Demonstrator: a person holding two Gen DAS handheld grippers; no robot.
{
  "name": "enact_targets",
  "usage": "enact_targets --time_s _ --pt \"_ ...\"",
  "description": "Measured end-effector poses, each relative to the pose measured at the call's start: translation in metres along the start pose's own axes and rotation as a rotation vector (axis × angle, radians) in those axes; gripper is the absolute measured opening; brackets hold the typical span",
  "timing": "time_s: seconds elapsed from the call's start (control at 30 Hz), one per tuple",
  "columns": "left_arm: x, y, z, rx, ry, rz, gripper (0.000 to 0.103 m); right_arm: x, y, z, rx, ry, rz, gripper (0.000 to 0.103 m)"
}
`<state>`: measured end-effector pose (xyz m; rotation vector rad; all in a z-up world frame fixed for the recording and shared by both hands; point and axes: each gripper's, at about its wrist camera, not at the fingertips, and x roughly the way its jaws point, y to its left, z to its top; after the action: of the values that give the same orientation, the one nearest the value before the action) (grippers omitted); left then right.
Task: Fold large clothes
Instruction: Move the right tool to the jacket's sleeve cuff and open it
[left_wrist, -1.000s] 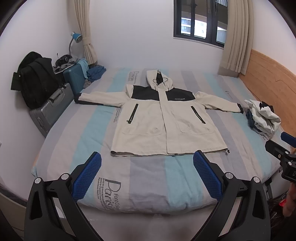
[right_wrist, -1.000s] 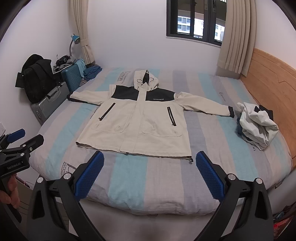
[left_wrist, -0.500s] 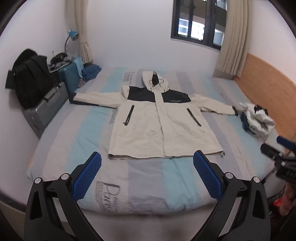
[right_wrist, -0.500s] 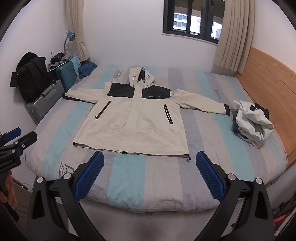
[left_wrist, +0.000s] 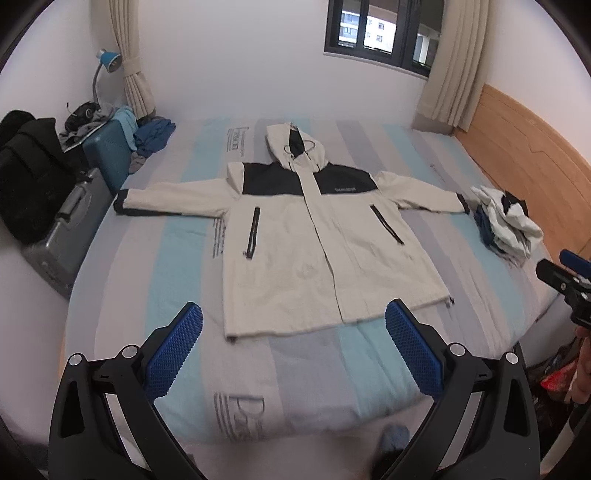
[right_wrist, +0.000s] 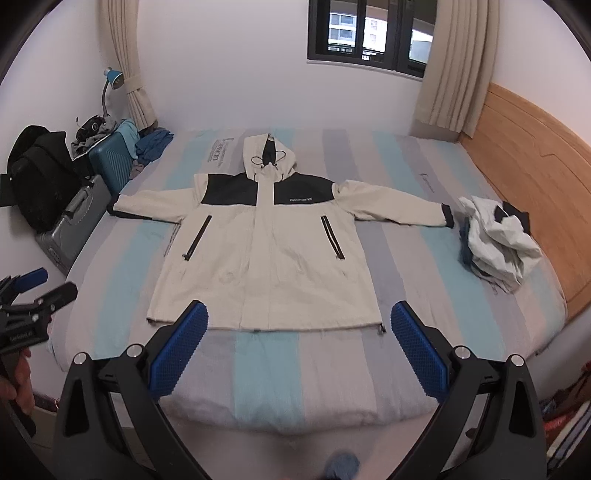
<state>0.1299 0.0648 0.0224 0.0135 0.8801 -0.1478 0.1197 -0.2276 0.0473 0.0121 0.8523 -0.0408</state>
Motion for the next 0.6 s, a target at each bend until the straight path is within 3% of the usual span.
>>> enact_targets --time_s 0.13,0.33,0.5,0.6 --pt "0.05 0.0 0.032 0.003 0.005 0.017 0.097 0.052 -0.021 0.026 0.012 0.021 -0.006 0.096" --pt "0.15 0.002 0.095 -0.066 0.032 0.036 0.097 0.173 -0.078 0.089 0.024 0.095 0.011 0.096" --pt "0.24 0.012 0.148 -0.105 0.08 0.095 0.097 0.26 -0.126 0.138 0.026 0.137 0.03 0.096" --pt "0.282 0.024 0.171 -0.14 0.092 0.11 0.097 0.312 -0.155 0.157 0.023 0.165 -0.009 0.096"
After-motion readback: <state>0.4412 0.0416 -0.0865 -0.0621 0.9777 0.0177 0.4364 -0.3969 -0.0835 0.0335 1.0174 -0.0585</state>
